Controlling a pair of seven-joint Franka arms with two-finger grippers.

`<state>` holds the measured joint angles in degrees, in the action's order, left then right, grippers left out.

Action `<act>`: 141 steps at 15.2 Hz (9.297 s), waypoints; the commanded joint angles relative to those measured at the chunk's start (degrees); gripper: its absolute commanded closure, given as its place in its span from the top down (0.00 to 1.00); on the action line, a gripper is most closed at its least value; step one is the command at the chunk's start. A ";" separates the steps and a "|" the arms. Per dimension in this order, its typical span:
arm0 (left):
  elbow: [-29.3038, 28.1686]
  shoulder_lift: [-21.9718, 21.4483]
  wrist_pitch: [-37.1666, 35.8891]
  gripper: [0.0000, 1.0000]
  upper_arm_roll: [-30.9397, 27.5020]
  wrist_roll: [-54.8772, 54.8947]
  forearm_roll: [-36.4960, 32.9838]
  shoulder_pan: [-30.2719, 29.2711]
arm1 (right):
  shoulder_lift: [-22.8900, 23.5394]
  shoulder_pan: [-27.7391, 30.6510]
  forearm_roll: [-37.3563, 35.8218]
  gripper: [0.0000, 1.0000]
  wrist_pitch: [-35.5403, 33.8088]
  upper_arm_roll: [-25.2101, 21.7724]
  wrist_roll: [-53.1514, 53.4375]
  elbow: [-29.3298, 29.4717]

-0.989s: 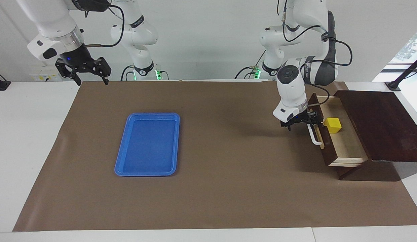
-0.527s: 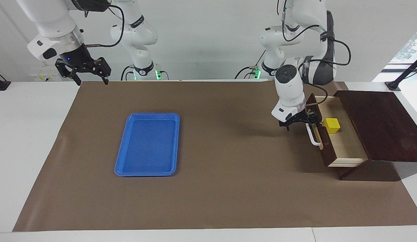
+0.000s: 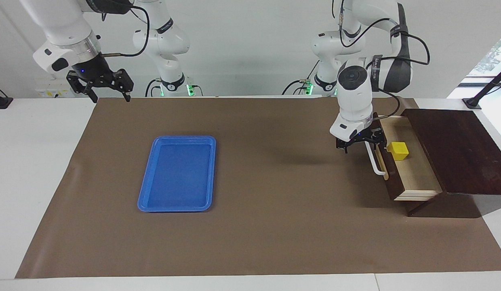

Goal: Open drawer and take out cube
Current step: 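Pull the drawer open toward the table center with the left gripper, then release the handle and raise the left gripper above the drawer, then lower the left gripper into the drawer and grasp the yellow cube, then lift the cube with the left gripper while the right gripper approaches, then close the right gripper on the yellow cube beside the left gripper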

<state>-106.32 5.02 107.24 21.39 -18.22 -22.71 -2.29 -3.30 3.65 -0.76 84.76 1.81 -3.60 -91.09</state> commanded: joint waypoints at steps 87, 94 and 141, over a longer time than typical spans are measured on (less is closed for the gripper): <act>26.52 9.39 -15.67 0.00 -19.54 -88.72 24.90 17.65 | 7.60 -18.75 41.17 1.00 22.61 1.35 82.77 -12.79; 20.98 9.13 -7.75 0.00 -19.54 -98.49 24.91 26.63 | 12.26 -28.17 52.25 1.00 39.60 1.36 89.82 -16.32; 19.31 9.66 -5.02 0.00 -19.45 -103.07 25.61 28.22 | 31.25 -33.35 54.11 0.95 40.92 1.18 92.28 6.36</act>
<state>-86.25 15.15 101.26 2.79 -120.62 1.82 25.16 27.25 -29.32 53.85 125.61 3.14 87.69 -85.45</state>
